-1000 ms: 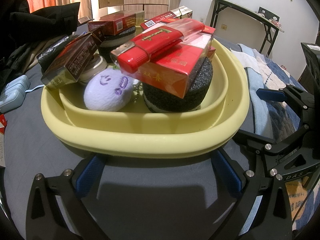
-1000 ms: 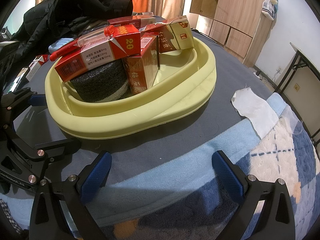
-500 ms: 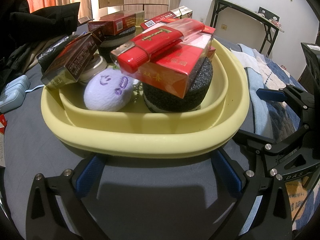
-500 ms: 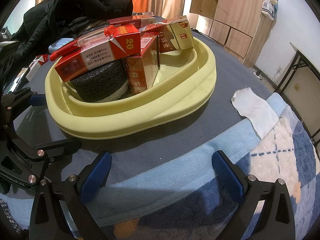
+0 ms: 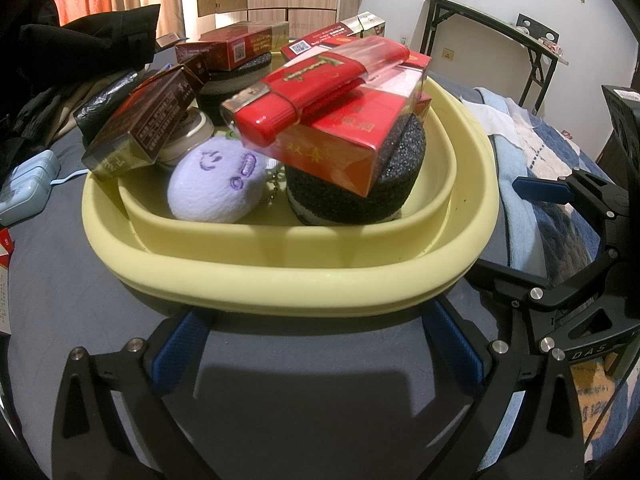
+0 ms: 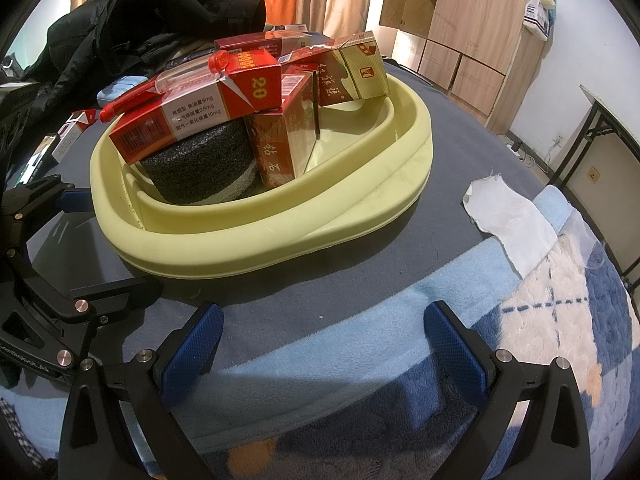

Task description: Organize rigid objects

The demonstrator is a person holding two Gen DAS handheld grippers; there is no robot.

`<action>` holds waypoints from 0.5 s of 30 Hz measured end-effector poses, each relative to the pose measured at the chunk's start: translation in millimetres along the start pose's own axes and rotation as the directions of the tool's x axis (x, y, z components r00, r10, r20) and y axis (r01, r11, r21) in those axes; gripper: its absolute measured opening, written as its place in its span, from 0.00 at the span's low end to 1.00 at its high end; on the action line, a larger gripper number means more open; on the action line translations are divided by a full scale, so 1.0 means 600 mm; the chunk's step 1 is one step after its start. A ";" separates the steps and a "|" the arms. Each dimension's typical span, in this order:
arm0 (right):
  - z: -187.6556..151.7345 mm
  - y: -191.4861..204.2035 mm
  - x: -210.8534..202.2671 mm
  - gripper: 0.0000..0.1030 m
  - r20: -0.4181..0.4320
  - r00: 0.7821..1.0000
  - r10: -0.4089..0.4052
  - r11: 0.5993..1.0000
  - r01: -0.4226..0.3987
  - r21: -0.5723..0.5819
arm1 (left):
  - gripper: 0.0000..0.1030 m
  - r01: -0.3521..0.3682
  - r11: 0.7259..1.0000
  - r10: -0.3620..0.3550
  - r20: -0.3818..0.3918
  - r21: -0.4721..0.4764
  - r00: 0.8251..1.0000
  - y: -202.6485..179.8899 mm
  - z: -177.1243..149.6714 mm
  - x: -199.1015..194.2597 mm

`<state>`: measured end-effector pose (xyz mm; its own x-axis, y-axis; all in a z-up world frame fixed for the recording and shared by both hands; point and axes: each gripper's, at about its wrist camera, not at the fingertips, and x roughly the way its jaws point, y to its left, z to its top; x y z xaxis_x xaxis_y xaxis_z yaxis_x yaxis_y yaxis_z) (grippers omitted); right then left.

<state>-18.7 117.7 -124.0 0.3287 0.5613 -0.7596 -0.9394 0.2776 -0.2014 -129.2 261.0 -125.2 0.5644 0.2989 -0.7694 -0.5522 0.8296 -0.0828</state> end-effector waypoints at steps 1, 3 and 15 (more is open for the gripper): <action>0.000 0.000 0.000 1.00 0.000 1.000 0.000 1.000 0.000 0.000 | 1.00 0.000 1.000 0.000 0.000 0.000 1.000 0.000 0.000 0.000; 0.000 0.001 0.000 1.00 0.000 1.000 0.000 1.000 0.000 0.000 | 1.00 0.000 1.000 0.000 0.000 0.000 1.000 0.000 0.000 0.000; 0.000 0.001 0.000 1.00 0.000 1.000 0.000 1.000 0.000 0.000 | 1.00 0.000 1.000 0.000 0.000 0.000 1.000 -0.001 0.001 -0.002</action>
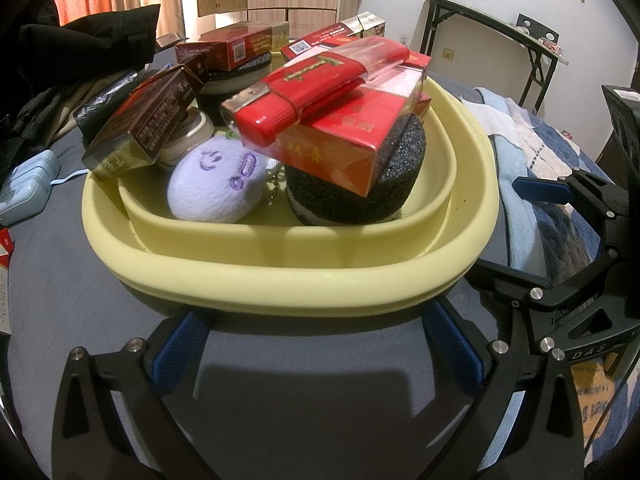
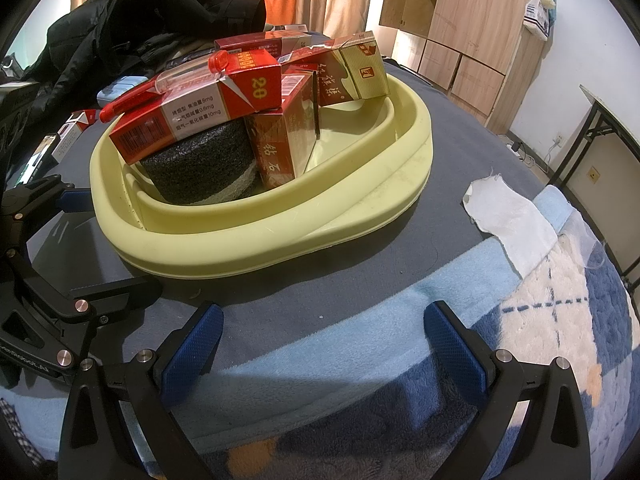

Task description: Organize rigid objects

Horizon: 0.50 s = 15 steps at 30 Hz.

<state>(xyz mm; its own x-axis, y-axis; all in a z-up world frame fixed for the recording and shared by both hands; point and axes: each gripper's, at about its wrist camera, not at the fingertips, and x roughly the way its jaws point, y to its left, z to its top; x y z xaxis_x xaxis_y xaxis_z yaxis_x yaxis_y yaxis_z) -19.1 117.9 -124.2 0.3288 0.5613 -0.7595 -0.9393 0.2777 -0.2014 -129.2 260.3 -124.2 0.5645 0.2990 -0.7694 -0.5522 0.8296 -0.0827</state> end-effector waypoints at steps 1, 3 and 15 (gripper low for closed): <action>0.000 0.000 0.000 1.00 0.000 1.000 0.000 1.000 0.000 0.000 | 1.00 0.000 1.000 0.000 0.000 0.000 1.000 0.000 0.000 -0.001; 0.000 0.000 0.000 1.00 0.000 1.000 0.000 1.000 0.000 0.000 | 1.00 0.000 1.000 0.000 0.000 0.000 1.000 0.001 -0.001 0.002; 0.000 0.000 0.000 1.00 0.000 1.000 0.000 1.000 0.000 0.000 | 1.00 0.000 1.000 0.000 0.000 0.000 1.000 0.001 -0.001 0.002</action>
